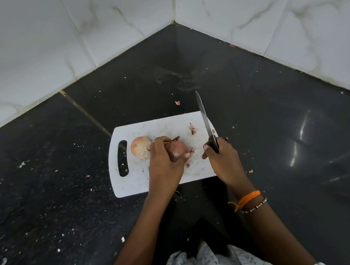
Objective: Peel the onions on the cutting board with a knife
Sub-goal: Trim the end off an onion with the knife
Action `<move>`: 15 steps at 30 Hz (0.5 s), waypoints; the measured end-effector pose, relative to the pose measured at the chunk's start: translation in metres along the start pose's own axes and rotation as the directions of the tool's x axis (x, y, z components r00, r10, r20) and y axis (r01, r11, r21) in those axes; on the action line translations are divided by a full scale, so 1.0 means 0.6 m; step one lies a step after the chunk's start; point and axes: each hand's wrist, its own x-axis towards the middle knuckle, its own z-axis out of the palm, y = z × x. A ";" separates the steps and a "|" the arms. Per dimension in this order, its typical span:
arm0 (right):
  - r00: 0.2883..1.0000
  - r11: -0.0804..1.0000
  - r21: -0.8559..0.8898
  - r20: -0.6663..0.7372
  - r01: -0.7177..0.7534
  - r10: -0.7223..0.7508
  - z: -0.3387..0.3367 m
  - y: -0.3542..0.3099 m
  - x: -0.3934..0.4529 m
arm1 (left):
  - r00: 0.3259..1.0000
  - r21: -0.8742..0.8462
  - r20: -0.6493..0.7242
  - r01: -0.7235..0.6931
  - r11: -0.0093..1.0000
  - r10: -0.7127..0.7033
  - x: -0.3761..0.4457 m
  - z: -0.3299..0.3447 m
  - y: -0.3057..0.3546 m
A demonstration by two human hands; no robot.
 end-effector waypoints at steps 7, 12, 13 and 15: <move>0.997 0.998 0.023 0.060 0.056 -0.057 0.016 0.007 -0.016 | 0.993 0.486 -0.091 -0.021 0.874 0.074 0.019 -0.002 0.015; 0.992 0.999 0.034 0.118 0.037 -0.041 0.014 0.008 -0.020 | 0.976 0.329 0.020 -0.213 0.920 0.218 0.023 -0.014 0.013; 0.992 0.999 0.038 0.124 0.029 -0.033 0.013 0.010 -0.019 | 0.981 0.259 0.042 -0.194 0.946 0.189 0.027 -0.021 0.009; 0.991 0.999 0.052 0.136 0.009 -0.016 0.011 0.011 -0.019 | 0.982 0.199 0.142 -0.154 0.968 0.127 0.031 -0.035 0.001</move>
